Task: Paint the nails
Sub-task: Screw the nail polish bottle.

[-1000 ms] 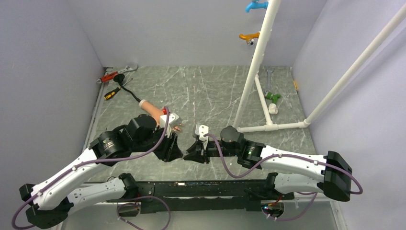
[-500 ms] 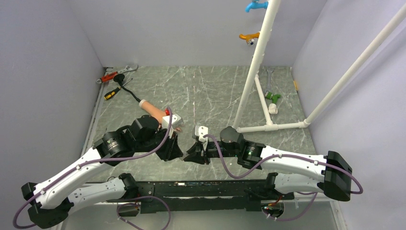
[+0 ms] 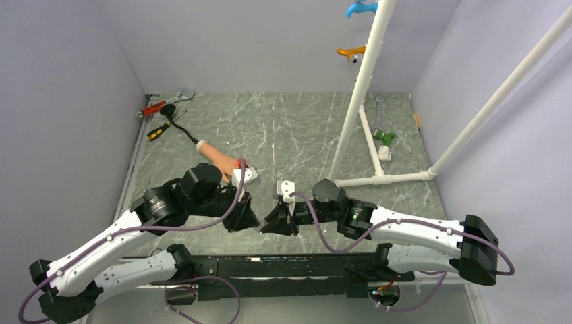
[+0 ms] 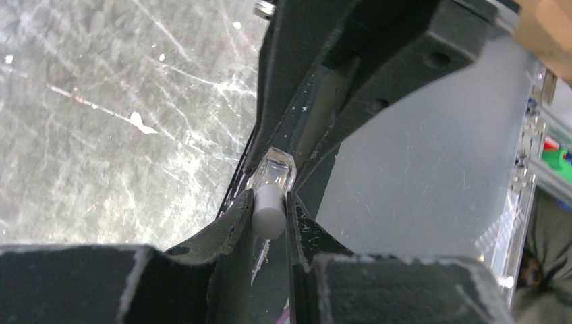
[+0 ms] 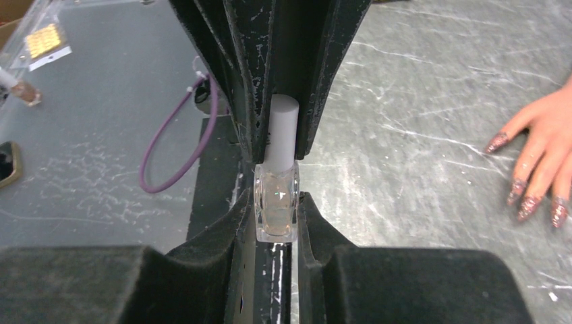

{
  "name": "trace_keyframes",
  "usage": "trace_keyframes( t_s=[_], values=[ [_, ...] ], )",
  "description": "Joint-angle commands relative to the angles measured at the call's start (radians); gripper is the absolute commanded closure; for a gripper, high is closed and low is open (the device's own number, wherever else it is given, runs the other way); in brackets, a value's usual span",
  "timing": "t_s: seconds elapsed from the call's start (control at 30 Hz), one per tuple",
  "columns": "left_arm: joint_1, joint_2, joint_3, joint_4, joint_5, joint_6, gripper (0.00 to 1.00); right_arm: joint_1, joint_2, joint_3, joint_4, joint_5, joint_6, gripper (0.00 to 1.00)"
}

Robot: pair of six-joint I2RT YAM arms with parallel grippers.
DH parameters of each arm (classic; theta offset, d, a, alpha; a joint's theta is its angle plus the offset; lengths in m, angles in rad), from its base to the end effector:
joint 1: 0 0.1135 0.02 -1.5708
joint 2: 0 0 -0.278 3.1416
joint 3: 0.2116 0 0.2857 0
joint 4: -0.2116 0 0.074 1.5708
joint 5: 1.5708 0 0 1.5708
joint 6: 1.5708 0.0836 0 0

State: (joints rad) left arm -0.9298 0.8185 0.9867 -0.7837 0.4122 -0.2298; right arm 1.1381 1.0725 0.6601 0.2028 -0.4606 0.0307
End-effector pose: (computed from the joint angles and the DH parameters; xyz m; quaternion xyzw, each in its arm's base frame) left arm 0.1037 -0.1950 0.3354 0.3865 0.7843 -0.3986 0.2769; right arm 0.0974 0.2995 0.2697 -0.5201 0.5681 0.4860 0.4131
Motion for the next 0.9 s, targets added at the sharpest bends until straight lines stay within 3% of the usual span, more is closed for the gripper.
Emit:
trace_keyframes(
  t_s=[0.0, 0.17, 0.23, 0.57, 0.87],
  values=[
    [-0.014, -0.009, 0.004, 0.092, 0.220, 0.120, 1.00, -0.003, -0.025, 0.031, 0.108, -0.057, -0.006, 1.00],
    [-0.015, -0.003, 0.005, 0.083, 0.250, 0.169, 0.99, -0.003, -0.006, 0.044, 0.096, -0.108, -0.011, 1.00],
    [-0.016, -0.008, 0.007, 0.082, 0.242, 0.171, 0.92, -0.003, -0.002, 0.046, 0.093, -0.109, -0.012, 1.00],
    [-0.014, -0.133, -0.009, 0.132, 0.094, 0.106, 0.03, -0.002, -0.008, 0.042, 0.071, -0.084, -0.021, 1.00],
    [-0.014, -0.228, -0.039, 0.167, -0.202, -0.086, 0.01, -0.003, -0.042, 0.015, 0.074, -0.011, -0.022, 1.00]
  ],
)
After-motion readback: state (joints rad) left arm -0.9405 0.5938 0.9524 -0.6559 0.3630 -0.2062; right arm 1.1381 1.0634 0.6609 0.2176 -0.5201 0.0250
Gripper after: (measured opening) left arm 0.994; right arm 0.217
